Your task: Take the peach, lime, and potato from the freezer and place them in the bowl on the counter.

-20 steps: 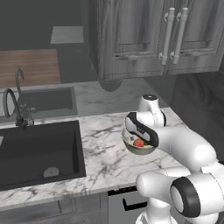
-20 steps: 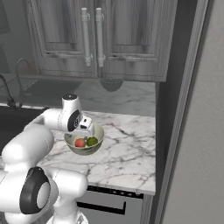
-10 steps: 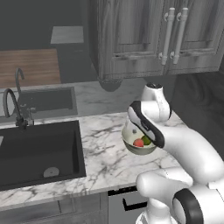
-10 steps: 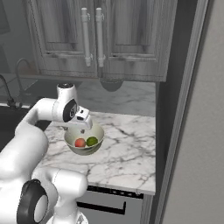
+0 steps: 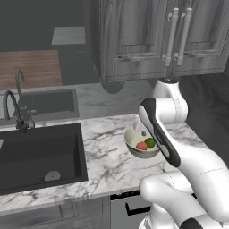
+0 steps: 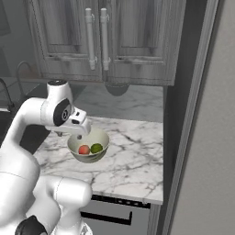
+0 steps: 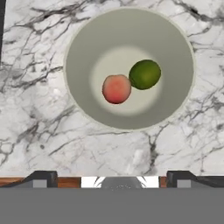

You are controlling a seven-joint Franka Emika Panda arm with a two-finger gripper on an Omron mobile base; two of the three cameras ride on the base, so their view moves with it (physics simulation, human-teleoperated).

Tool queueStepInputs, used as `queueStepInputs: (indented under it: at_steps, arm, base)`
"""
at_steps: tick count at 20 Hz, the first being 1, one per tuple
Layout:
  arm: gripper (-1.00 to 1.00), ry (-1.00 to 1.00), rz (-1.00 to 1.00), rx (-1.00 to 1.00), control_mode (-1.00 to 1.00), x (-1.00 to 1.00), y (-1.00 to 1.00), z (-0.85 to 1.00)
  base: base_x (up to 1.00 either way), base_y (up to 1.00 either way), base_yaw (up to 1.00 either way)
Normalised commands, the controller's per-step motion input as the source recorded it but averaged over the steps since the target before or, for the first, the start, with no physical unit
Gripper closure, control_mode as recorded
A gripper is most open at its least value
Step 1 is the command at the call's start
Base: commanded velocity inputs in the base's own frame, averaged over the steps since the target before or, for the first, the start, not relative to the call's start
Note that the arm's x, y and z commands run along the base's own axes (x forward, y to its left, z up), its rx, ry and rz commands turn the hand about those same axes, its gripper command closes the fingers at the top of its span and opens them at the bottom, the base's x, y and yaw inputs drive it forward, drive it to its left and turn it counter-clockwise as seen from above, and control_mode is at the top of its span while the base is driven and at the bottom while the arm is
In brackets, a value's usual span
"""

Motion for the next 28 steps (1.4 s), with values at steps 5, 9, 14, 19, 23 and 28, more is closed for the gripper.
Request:
queueStepInputs:
  at_steps: [5, 9, 14, 19, 23, 28]
  arm:
    - [-1.00, 0.00, 0.00, 0.00, -1.00, -0.42, 0.00, 0.57]
    - [-1.00, 0.00, 0.00, 0.00, -1.00, -0.48, -0.01, 0.49]
    - [-1.00, 0.00, 0.00, 0.00, -1.00, -0.56, -0.11, 0.38]
    - [-1.00, 0.00, 0.00, 0.00, -1.00, -0.65, -0.17, 0.35]
    - [-1.00, -0.02, 0.00, 0.00, -1.00, -0.71, -0.29, 0.18]
    - [-1.00, 0.00, 0.00, 0.00, -1.00, -0.54, -0.05, 0.22]
  base:
    - [0.00, 0.00, 0.00]
    - [0.00, 0.00, 0.00]
    - [0.00, 0.00, 0.00]
    - [0.00, 0.00, 0.00]
    - [0.00, 0.00, 0.00]
    - [0.00, 0.00, 0.00]
